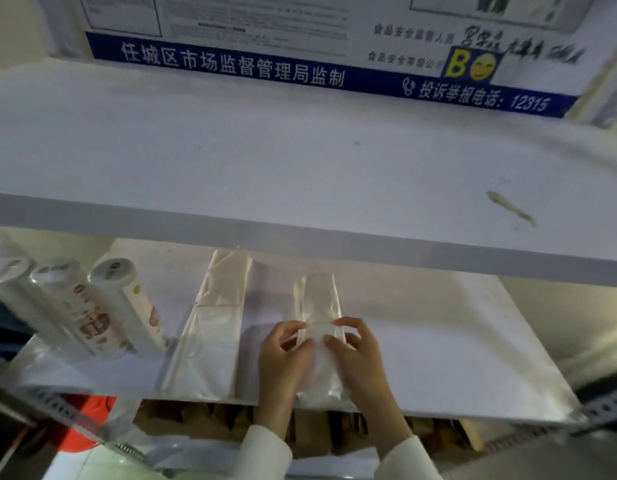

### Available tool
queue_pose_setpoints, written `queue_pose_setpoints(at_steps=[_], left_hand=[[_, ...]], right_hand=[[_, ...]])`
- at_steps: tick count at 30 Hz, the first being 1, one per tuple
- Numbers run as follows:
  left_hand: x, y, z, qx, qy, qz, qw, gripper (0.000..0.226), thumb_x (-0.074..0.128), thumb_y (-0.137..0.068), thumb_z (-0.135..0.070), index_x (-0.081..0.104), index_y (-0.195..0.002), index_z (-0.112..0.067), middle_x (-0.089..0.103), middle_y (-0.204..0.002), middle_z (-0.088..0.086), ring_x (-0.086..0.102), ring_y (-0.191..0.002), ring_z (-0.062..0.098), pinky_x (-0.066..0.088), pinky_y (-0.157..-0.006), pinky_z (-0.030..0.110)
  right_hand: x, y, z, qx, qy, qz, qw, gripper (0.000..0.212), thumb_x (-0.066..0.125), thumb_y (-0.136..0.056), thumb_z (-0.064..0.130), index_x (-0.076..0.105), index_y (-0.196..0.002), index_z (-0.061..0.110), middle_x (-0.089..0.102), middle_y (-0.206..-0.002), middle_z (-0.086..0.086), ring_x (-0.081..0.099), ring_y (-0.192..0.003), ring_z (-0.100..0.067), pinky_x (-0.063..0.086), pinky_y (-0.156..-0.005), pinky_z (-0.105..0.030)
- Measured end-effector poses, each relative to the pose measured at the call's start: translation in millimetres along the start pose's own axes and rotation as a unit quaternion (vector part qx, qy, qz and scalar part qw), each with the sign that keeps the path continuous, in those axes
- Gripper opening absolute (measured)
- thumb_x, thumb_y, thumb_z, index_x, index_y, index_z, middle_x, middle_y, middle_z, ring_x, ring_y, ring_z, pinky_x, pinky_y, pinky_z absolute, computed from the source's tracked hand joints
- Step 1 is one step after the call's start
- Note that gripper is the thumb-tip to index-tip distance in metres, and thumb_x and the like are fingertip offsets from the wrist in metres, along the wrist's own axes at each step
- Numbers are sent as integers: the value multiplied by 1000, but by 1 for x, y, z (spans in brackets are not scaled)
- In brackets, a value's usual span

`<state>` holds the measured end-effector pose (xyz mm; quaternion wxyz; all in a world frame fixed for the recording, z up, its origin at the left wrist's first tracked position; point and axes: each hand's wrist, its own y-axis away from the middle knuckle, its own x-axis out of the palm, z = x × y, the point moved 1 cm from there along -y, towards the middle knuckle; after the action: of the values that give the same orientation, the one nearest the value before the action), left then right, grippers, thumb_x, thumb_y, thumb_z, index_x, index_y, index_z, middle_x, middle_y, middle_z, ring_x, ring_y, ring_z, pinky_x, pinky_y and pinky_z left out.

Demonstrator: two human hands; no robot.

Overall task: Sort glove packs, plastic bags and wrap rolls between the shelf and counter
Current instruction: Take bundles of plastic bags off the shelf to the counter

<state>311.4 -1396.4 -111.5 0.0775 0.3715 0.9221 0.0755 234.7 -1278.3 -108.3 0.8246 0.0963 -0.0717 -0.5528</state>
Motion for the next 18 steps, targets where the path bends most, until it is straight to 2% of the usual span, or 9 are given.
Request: queue_pose_setpoints(at_steps=[3, 5, 8, 11, 15, 18], left_hand=[[16, 10, -6, 6, 35, 17, 999, 24, 77, -91, -19, 71, -113, -26, 72, -111, -9, 67, -100, 7, 54, -85, 25], [32, 18, -11, 0, 49, 24, 999, 25, 78, -90, -21, 71, -112, -29, 72, -112, -9, 68, -102, 11, 58, -89, 32], [59, 31, -14, -14, 96, 65, 993, 23, 76, -92, -18, 73, -111, -30, 75, -110, -10, 72, -97, 12, 62, -87, 36], [87, 50, -14, -10, 97, 90, 991, 17, 75, -94, -18, 76, -107, -29, 78, -101, -14, 74, -89, 4, 64, -83, 32], [131, 82, -12, -4, 75, 123, 990, 16, 78, -91, -16, 77, -99, -29, 79, -99, -7, 75, -92, 12, 63, -77, 28], [168, 115, -7, -19, 63, 160, 985, 20, 78, -90, -13, 77, -95, -33, 79, -103, -1, 76, -94, 19, 65, -81, 38]], right_hand=[[-26, 13, 7, -11, -20, -13, 1000, 25, 74, -93, 9, 67, -102, 31, 79, -97, -11, 78, -83, -33, 67, -73, -50], [-45, 21, 11, -17, -33, -15, 999, 28, 75, -92, 8, 66, -105, 31, 79, -98, -13, 78, -85, -35, 66, -75, -50], [-74, 34, 14, -24, -43, -17, 999, 37, 76, -91, 6, 63, -116, 31, 78, -103, -16, 77, -89, -39, 66, -77, -53], [-111, 46, 14, -17, -38, -19, 999, 48, 77, -90, 7, 62, -124, 36, 76, -108, -16, 76, -91, -40, 64, -79, -57], [-174, 69, 13, -8, -28, -17, 999, 50, 78, -88, 4, 65, -125, 35, 72, -110, -19, 76, -91, -41, 65, -77, -56], [-228, 91, 11, -6, 1, -26, 1000, 44, 81, -87, 6, 68, -119, 34, 75, -103, -13, 77, -82, -28, 64, -67, -42]])
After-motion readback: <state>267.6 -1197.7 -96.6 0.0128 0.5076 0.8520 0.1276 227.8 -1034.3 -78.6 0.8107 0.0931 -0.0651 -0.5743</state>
